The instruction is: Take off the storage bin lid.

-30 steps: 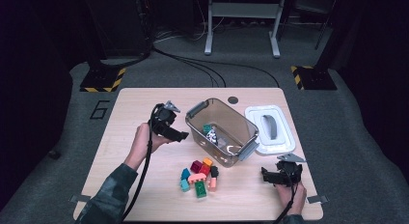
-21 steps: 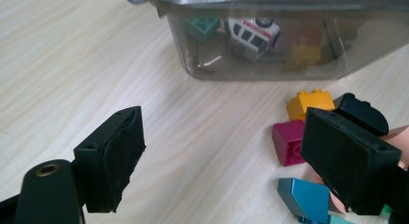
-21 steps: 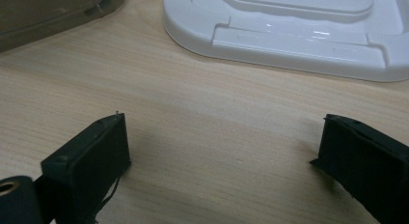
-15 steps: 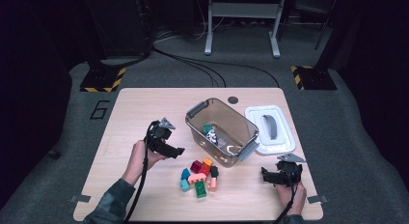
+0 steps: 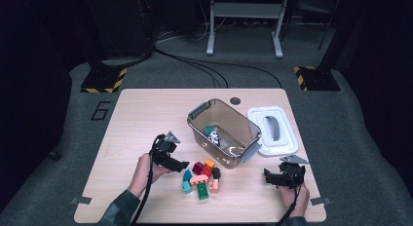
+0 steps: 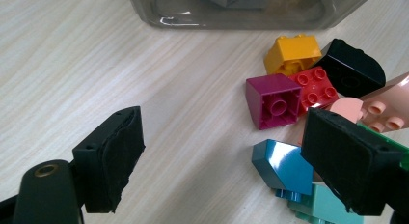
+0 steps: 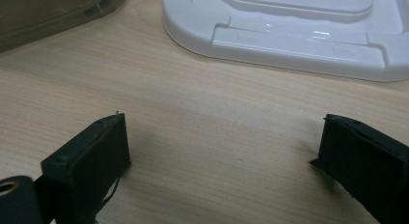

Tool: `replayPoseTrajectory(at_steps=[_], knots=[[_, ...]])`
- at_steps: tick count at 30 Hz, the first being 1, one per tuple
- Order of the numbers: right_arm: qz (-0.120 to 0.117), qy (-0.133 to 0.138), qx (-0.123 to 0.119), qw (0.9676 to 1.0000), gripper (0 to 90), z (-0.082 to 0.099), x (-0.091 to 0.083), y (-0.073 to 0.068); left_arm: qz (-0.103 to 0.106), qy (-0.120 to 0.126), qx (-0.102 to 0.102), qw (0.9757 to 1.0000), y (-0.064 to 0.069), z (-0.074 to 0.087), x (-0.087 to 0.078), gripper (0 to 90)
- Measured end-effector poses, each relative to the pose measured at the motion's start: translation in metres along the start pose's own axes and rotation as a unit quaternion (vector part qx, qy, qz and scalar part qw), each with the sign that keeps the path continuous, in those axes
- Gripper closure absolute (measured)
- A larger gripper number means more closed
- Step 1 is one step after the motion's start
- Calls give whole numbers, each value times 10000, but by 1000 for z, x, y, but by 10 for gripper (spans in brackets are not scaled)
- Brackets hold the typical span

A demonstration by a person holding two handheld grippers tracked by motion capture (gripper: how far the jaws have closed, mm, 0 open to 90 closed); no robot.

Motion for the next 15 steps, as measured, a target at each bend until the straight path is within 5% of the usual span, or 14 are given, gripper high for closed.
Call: replayPoseTrajectory(at_steps=[15], knots=[[2, 2, -2, 10000, 30, 0, 0, 0, 257, -212, 43, 9994, 14, 11, 17, 157]])
Point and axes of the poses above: each handheld gripper's, and its own axes: x roughly forward along the jaws, z roughly out of its underside, y roughly to its right, the point moved 5 cm from there along x, roughly forward along the jaws, and after that the axes turned 12 degrees about z, right-handed, at the moved point
